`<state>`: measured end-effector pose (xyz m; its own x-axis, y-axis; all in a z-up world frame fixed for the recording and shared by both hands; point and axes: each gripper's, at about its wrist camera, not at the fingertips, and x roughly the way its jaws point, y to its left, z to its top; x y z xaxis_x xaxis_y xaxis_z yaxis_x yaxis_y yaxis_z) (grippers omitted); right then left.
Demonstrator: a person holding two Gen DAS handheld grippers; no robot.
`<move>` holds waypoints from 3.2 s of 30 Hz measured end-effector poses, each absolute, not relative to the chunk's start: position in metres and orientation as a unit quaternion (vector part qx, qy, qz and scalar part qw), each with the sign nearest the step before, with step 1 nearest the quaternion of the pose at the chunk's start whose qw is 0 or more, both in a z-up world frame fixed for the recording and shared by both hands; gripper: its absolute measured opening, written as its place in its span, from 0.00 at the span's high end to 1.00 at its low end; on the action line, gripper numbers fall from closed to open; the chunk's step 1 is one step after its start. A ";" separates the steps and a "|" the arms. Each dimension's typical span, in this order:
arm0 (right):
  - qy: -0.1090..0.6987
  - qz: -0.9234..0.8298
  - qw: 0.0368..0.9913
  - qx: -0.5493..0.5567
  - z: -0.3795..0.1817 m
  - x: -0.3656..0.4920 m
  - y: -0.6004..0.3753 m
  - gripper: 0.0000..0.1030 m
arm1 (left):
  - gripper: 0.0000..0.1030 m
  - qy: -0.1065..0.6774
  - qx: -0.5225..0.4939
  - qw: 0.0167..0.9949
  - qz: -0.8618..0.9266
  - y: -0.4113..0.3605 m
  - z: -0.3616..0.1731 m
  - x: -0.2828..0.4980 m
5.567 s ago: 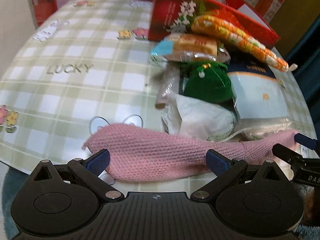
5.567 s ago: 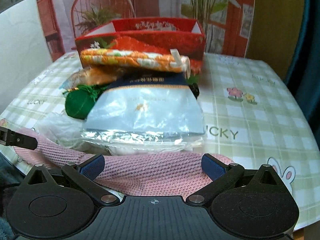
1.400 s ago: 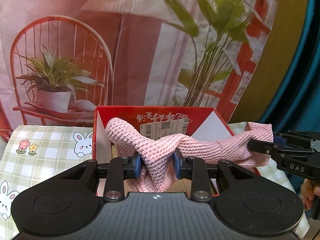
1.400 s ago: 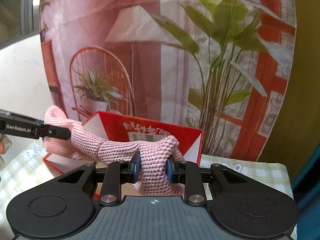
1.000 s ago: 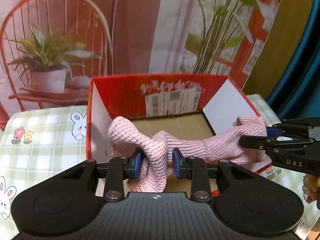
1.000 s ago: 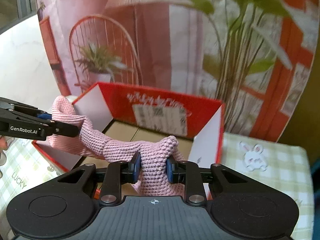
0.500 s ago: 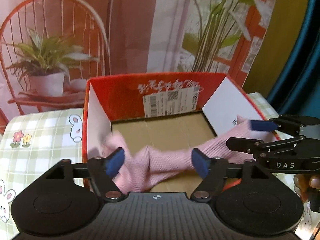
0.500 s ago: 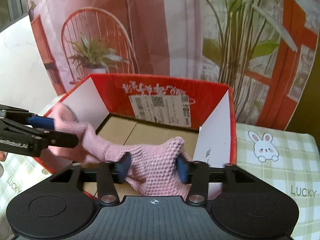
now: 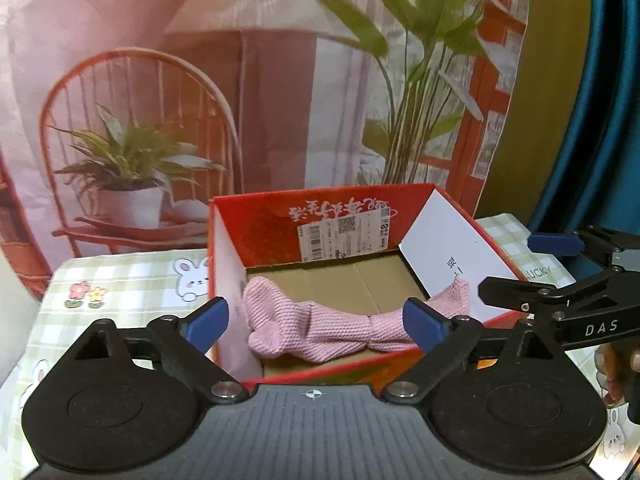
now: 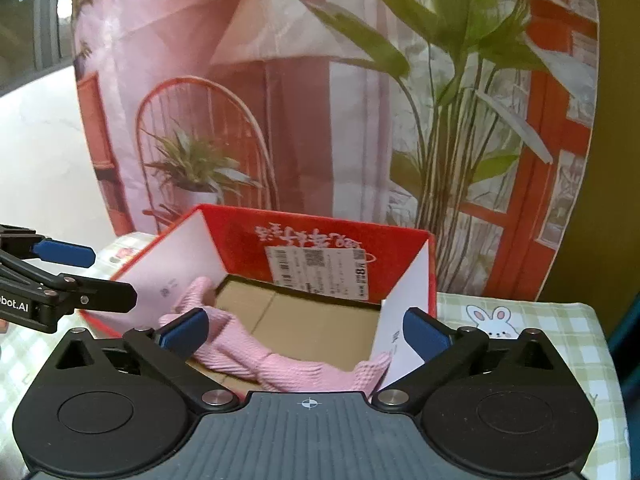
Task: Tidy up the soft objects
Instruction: 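Lower the pink cloth into the box and open both grippers, then move both grippers back to the white plastic-wrapped bundle, then close the left and right grippers on the white plastic bundle, then lift the white bundle with both grippers and lower it into the red box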
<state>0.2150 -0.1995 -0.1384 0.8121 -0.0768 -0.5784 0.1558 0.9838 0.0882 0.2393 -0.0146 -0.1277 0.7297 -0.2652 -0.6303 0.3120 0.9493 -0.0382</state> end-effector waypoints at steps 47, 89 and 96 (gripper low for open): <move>0.433 -0.074 0.889 0.127 -0.219 0.006 -0.094 0.01 | 0.29 0.410 -0.052 0.899 -0.146 0.055 -0.230 0.064; 0.427 0.030 0.891 0.154 -0.218 0.017 -0.084 0.86 | 0.83 0.398 -0.119 0.899 -0.137 0.080 -0.223 0.057; 0.393 0.066 0.908 0.130 -0.193 0.022 -0.072 0.88 | 0.86 0.341 -0.109 0.925 -0.127 0.090 -0.184 0.048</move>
